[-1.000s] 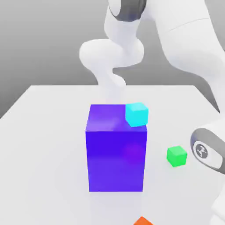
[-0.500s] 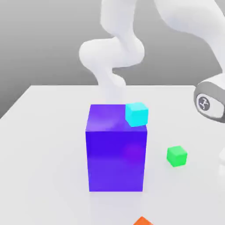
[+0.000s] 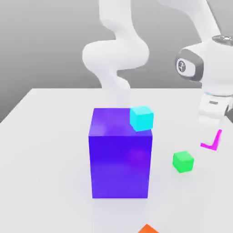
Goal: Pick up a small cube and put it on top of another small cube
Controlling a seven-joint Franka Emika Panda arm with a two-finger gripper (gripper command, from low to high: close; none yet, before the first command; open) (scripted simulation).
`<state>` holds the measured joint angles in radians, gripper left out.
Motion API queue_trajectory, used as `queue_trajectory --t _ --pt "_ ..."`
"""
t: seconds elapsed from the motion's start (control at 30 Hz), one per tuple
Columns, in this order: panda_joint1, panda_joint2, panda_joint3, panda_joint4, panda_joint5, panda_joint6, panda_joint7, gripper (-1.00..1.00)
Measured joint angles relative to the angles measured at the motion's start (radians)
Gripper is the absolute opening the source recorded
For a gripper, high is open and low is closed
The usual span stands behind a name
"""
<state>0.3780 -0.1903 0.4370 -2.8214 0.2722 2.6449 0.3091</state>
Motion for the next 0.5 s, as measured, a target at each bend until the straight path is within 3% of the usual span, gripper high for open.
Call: queue_trajectory --t 0.1,0.23,0.4,0.43,0.5 --pt "0.009 -0.061 0.013 -0.094 -0.011 0.031 -0.001 -1.00" --pt "-0.034 0.024 0.040 -0.108 -0.085 0.129 0.048 -1.00" --pt "-0.076 0.184 0.027 -0.107 -0.290 0.277 0.189 -1.00" --pt "-0.076 0.210 0.014 -0.106 -0.337 0.299 0.221 1.00" --pt "-0.082 0.210 0.014 -0.106 -0.337 0.299 0.221 1.00"
